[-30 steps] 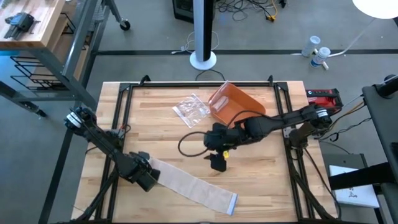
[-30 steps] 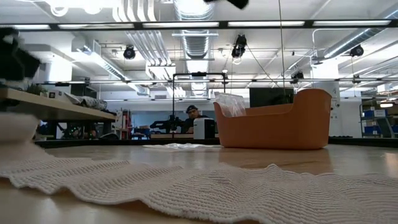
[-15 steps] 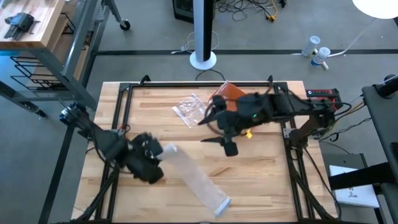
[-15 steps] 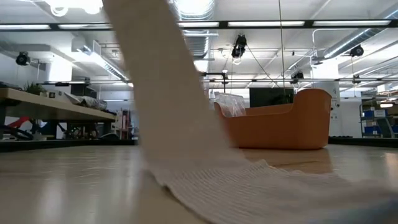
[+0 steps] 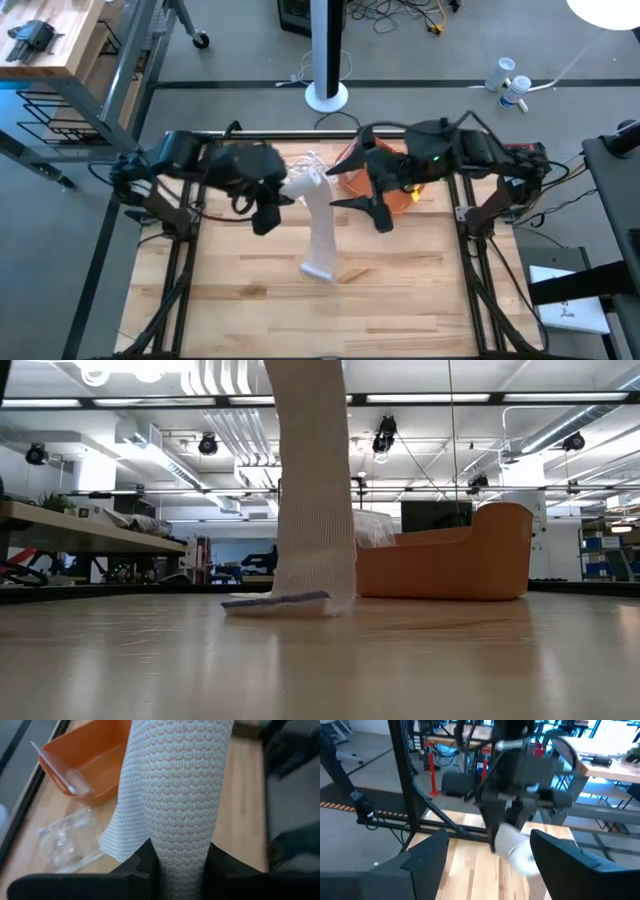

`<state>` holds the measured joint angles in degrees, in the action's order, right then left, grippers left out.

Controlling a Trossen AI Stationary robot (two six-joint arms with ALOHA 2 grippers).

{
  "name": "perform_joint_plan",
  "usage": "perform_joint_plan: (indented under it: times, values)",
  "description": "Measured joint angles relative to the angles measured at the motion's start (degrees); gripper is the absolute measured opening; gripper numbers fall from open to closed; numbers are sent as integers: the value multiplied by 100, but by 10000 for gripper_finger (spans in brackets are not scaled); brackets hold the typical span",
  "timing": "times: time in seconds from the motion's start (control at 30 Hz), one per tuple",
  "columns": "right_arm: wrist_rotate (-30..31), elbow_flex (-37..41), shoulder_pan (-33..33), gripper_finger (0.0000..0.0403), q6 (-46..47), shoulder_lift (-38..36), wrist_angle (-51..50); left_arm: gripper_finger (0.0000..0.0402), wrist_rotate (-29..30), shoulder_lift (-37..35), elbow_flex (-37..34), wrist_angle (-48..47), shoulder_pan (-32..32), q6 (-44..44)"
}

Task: Roll bandage
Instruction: Roll the brown bandage

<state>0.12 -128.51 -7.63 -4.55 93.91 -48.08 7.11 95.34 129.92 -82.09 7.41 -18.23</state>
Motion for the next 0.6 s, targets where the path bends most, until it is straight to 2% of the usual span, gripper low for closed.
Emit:
perform_joint_plan:
  times: [0.1,0.2,0.37,0.5,0.6]
  values:
    - [-8,-173,28,299,-1,2,-41,76,-20,471,518,-610,-112,608]
    - [0,-199,150,306,103,-7,-141,76,-74,512,252,-699,-159,1208]
    - [216,42,225,301,571,112,-240,76,31,551,191,-814,-224,1789]
    - [272,151,185,296,1164,452,-232,77,152,418,174,-784,-228,2218]
    - [547,164,178,298,1480,732,-173,77,183,267,159,-793,-230,2424]
